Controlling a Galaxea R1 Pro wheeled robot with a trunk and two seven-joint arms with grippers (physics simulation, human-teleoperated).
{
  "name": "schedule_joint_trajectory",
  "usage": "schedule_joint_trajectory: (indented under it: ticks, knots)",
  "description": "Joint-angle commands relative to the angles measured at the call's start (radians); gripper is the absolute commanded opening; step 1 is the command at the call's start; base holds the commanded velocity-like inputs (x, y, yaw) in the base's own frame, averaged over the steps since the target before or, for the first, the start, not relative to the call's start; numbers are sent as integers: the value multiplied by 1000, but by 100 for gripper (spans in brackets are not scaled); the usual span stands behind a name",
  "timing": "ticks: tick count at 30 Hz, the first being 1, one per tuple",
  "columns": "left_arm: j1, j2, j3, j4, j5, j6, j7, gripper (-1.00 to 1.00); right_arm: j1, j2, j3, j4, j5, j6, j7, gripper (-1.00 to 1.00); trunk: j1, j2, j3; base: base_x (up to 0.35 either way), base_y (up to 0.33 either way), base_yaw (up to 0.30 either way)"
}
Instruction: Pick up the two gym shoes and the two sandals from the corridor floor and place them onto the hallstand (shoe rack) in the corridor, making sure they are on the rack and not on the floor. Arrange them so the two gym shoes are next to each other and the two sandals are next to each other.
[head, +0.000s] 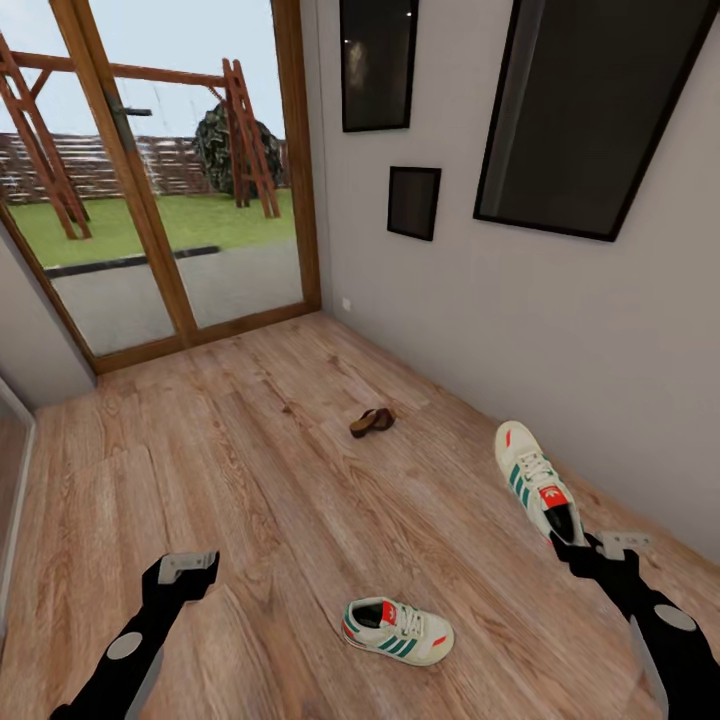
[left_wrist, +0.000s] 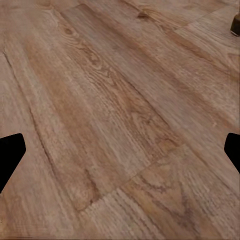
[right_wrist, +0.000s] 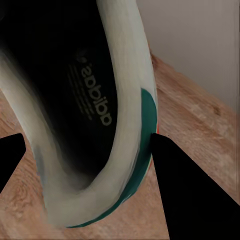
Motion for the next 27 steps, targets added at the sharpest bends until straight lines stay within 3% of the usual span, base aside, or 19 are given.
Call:
schedule_joint_trajectory:
  ticks: [1,8,15,27]
  knots:
    - [5,0,3,0,-1,-9,0,100,-1,-1,-4,-7,10,3,7,-100,0,0,-1,106,0,0]
    - [17,5,-16,-3,18,-21,34,100,-1,-14,-3,-44,9,3,7,-100,0,0,-1,287,0,-110]
    - [15,31,-50,-3,13,-18,-5,100,-1,-14,-3,-44,9,3,7,-100,0,0,-1,125,0,-286]
    - [13,99,-51,-3,-50,-14,-72,100,-1,-15,-3,-42,9,3,7,-100,0,0,-1,5,0,-299]
